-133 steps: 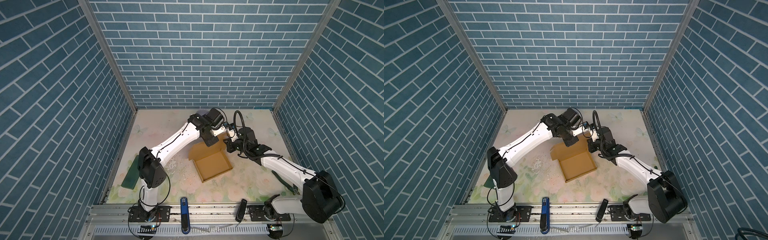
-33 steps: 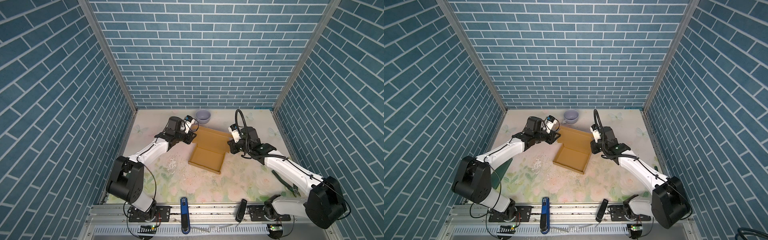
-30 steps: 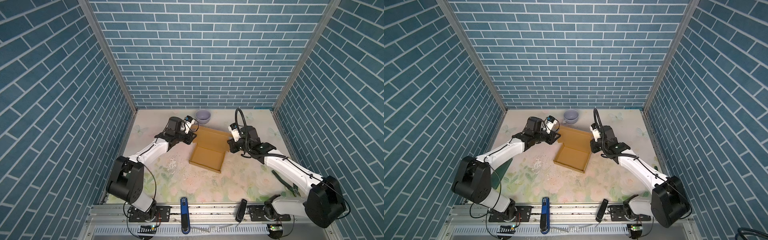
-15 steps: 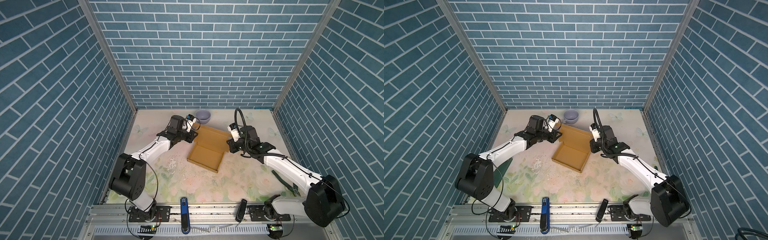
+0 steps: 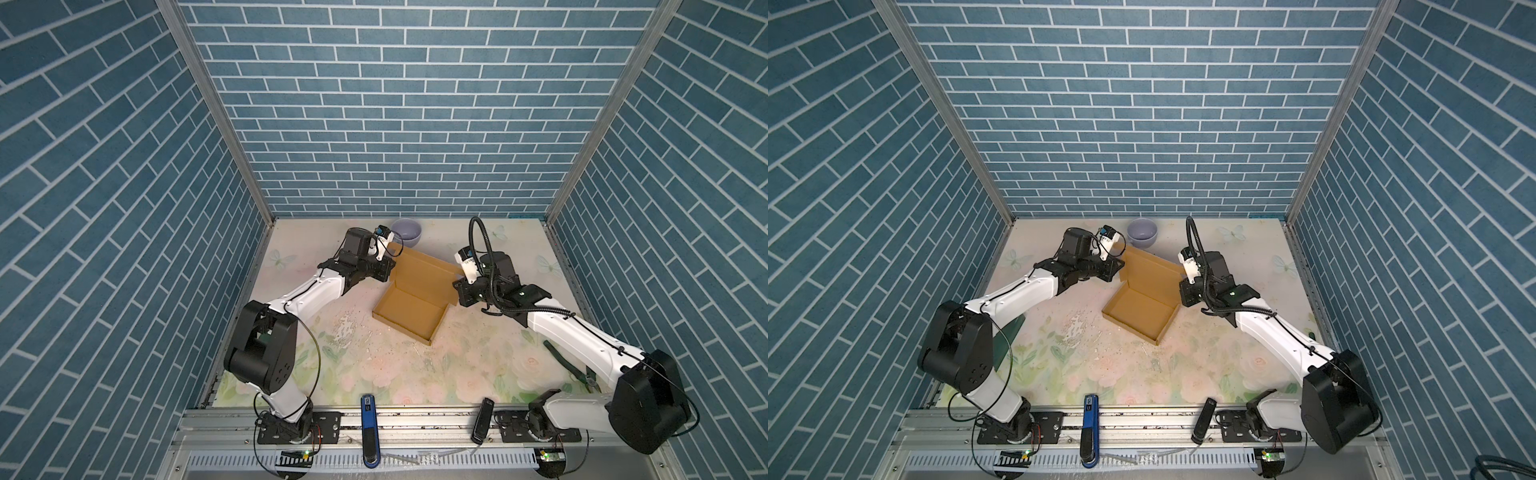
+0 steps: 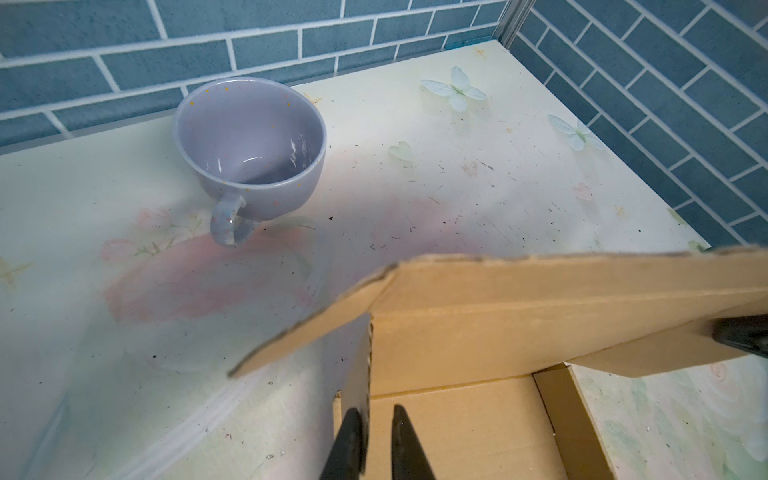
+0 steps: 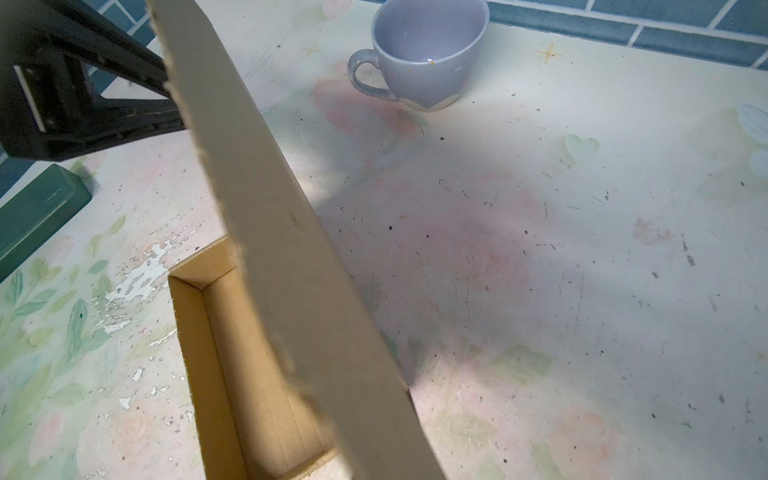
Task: Fold the paper box
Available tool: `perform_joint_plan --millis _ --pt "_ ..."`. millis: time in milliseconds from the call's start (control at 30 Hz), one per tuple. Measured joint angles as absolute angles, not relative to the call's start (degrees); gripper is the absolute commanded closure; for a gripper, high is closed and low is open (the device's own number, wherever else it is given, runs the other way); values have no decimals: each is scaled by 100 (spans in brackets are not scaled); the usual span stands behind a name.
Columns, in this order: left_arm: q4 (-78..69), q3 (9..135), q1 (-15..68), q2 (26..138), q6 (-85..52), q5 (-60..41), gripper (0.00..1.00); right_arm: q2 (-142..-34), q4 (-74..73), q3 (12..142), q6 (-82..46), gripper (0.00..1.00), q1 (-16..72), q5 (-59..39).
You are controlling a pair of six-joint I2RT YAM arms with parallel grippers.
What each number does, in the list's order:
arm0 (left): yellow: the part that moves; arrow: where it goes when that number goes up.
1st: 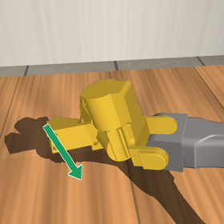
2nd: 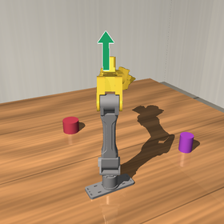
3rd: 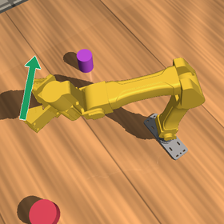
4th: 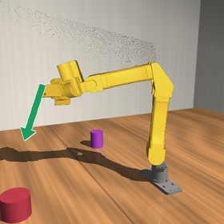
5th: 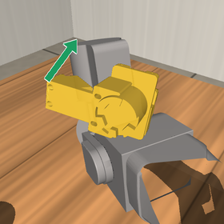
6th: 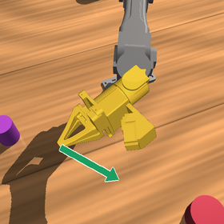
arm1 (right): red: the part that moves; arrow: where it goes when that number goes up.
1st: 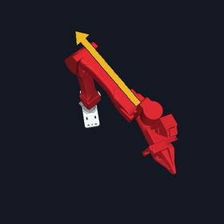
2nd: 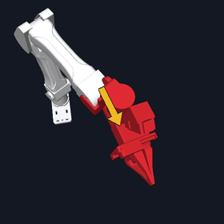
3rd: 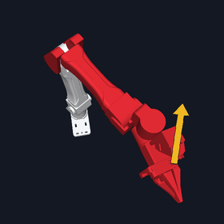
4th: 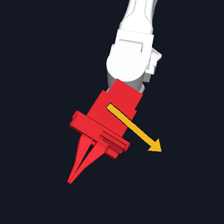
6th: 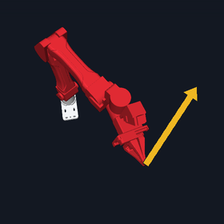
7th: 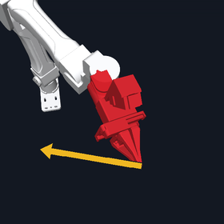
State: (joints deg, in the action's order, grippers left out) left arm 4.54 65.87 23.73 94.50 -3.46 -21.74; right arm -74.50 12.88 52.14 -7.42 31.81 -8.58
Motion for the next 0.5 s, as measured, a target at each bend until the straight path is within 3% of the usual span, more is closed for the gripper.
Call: perform_joint_plan --millis 500 --pt "161 6458 2571 9421 -582 -1664 97 -7553 1815 5664 -762 97 3181 -600"
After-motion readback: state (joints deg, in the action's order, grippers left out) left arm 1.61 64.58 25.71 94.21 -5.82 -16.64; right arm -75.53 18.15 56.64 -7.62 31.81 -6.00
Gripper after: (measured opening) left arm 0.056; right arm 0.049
